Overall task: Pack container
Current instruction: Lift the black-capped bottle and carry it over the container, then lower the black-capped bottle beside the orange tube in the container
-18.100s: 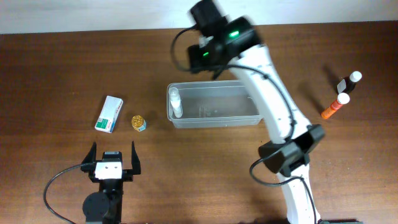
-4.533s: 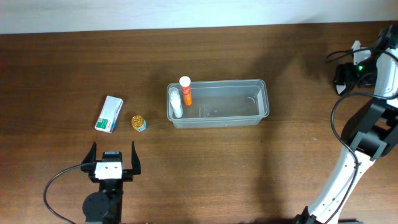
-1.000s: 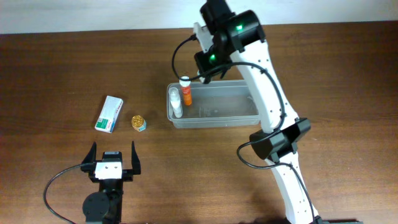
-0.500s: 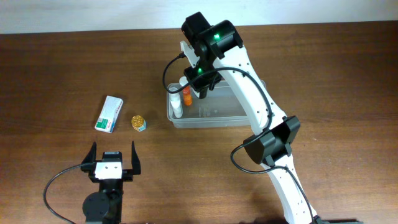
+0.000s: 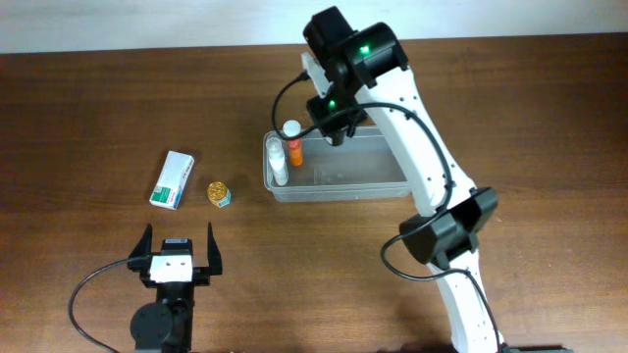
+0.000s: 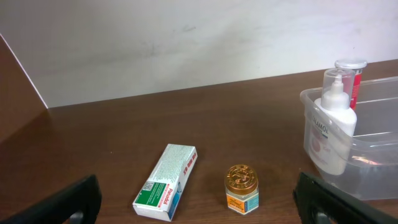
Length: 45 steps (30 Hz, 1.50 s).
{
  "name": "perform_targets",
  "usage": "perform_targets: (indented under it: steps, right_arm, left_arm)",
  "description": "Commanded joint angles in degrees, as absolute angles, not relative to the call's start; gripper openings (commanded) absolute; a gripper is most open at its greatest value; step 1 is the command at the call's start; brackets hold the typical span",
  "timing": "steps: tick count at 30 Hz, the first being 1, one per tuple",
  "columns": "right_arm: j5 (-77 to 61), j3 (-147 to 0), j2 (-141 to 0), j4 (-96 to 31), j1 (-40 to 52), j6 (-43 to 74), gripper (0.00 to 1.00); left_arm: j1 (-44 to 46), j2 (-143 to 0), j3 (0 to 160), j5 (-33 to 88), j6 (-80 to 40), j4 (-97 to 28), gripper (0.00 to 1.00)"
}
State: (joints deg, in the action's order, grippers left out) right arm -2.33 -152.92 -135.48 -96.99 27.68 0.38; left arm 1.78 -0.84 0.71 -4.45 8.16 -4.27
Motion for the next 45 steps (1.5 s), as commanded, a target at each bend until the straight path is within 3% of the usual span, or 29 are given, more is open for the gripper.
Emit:
perform_targets:
  steps: [1,28,45]
  right_arm:
    - [-0.19,-146.58,-131.57,-97.36,27.07,0.54,0.20]
    - [-4.75,-142.32,-131.63,-89.06,26.98,6.81,0.19]
    - [-6.85,-132.33,-131.63,-76.38,26.98,11.31,0.19]
  left_arm:
    - [1.43,-0.36,0.51,-3.81,9.13,-4.36,0.99]
    - [1.43,-0.36,0.51,-3.81,9.13,-4.36,0.99]
    - [1.43,-0.36,0.51,-3.81,9.13,-4.36,0.99]
